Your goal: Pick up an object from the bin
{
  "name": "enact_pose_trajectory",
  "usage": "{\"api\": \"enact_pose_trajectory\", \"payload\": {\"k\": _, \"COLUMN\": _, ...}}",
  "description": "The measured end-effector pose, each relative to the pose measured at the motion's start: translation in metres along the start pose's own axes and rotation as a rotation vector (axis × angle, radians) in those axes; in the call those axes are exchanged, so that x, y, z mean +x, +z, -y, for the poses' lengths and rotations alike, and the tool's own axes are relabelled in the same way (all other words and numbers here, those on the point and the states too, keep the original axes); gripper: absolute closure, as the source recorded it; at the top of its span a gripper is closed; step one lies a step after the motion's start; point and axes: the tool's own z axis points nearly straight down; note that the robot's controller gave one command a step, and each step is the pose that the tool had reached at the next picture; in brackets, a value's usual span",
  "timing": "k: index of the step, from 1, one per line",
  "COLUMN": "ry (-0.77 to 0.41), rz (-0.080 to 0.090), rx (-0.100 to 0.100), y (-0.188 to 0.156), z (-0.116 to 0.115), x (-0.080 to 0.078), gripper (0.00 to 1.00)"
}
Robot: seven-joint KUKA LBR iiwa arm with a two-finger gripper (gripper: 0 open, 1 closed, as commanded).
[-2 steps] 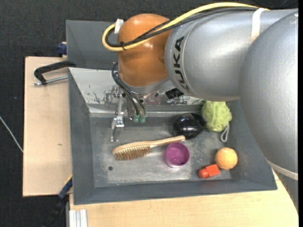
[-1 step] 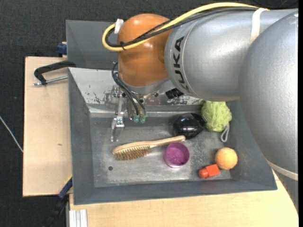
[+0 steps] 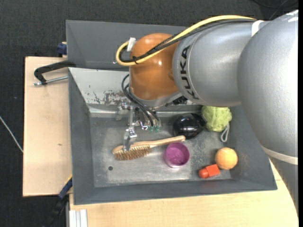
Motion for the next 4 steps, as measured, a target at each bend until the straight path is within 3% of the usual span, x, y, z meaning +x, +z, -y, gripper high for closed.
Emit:
{"api": "enact_pose_trajectory", "payload": {"k": 1, "ry": -0.130, "rz": -0.003, "rx": 0.003, "y": -0.018, "z": 0.056, "x": 0.026, "gripper": 0.00}}
{"api": "enact_pose_trajectory", "payload": {"k": 2, "ry": -0.182, "rz": -0.003, "rx": 0.000, "y": -0.009, "z": 0.055, "x": 0.024, "gripper": 0.00}}
{"api": "enact_pose_trajectory", "payload": {"k": 3, "ry": -0.296, "rz": 0.003, "rx": 0.001, "y": 0.056, "z": 0.057, "x": 0.025, "gripper": 0.00}}
{"api": "enact_pose_trajectory", "payload": {"k": 4, "ry": -0.329, "rz": 0.015, "rx": -0.002, "y": 0.071, "z": 0.054, "x": 0.019, "gripper": 1.00}}
